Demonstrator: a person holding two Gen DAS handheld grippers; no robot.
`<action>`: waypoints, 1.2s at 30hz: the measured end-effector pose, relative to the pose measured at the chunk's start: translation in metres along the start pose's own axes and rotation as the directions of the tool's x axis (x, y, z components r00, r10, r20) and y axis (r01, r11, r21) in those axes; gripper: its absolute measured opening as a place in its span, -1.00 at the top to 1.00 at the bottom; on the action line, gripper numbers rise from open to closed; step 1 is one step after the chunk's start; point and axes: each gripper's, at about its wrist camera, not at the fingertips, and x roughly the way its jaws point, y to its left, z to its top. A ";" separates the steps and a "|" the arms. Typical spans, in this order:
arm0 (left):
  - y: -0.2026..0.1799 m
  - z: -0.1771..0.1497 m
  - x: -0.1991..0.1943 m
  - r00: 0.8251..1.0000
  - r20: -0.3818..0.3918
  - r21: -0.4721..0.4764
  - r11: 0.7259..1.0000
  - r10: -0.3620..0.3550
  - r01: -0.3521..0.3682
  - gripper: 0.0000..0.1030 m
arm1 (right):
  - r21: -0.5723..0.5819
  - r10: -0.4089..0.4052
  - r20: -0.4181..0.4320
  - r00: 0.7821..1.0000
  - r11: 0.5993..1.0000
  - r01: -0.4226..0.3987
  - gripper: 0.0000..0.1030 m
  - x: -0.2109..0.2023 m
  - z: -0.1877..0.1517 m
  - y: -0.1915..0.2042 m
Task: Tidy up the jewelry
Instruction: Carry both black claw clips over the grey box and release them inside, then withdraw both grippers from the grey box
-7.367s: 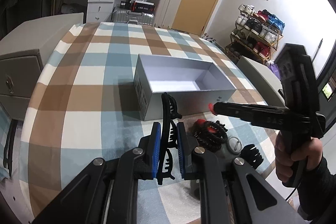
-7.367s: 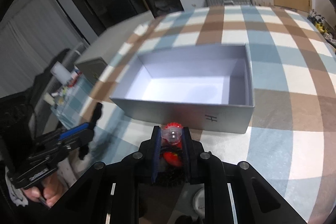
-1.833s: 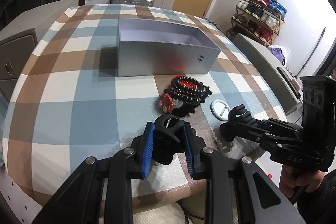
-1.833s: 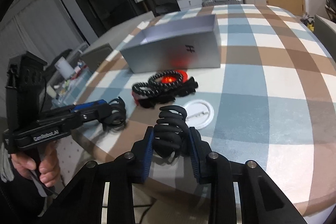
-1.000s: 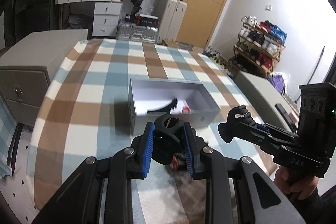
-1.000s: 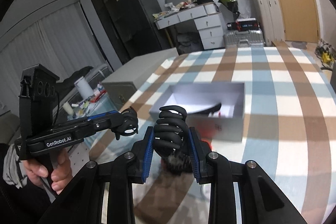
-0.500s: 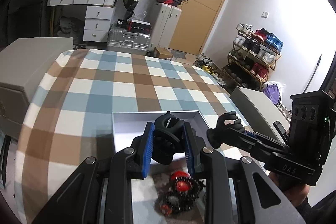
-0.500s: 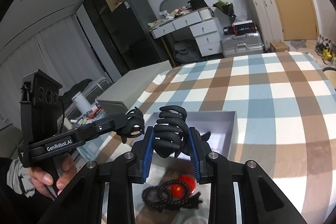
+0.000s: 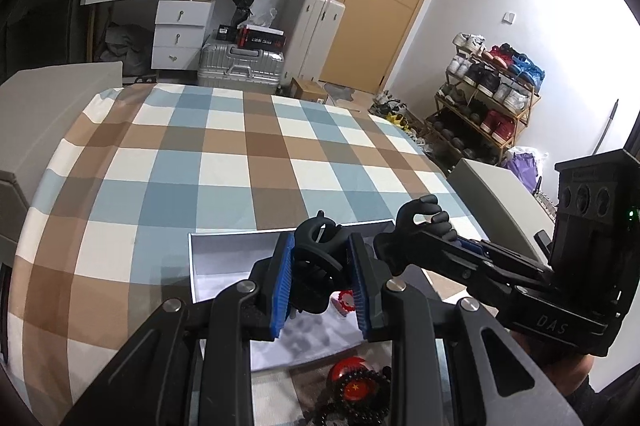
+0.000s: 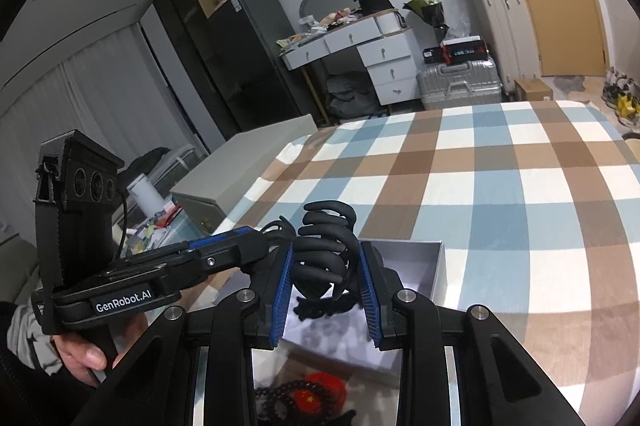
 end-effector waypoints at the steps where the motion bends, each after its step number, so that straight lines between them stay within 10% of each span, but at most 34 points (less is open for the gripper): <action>1: 0.001 0.000 0.002 1.000 -0.005 -0.001 1.000 -0.001 0.001 0.59 | -0.002 -0.006 -0.003 1.000 1.000 0.006 0.41 0.002 0.000 -0.001; 20: 0.011 -0.001 0.017 0.995 -0.048 -0.055 0.995 -0.082 0.079 0.51 | 0.002 -0.076 -0.043 0.996 0.997 0.076 0.35 0.018 -0.009 -0.014; 23: 0.013 -0.002 0.016 0.998 -0.049 -0.071 0.997 -0.035 0.032 -0.05 | 0.018 -0.078 -0.016 0.997 0.997 0.078 -0.02 0.007 -0.010 -0.017; 36: -0.006 -0.023 -0.020 0.998 -0.038 0.007 0.999 0.043 -0.043 -0.06 | 0.006 -0.073 0.099 0.992 0.997 0.073 -0.67 -0.049 -0.021 0.006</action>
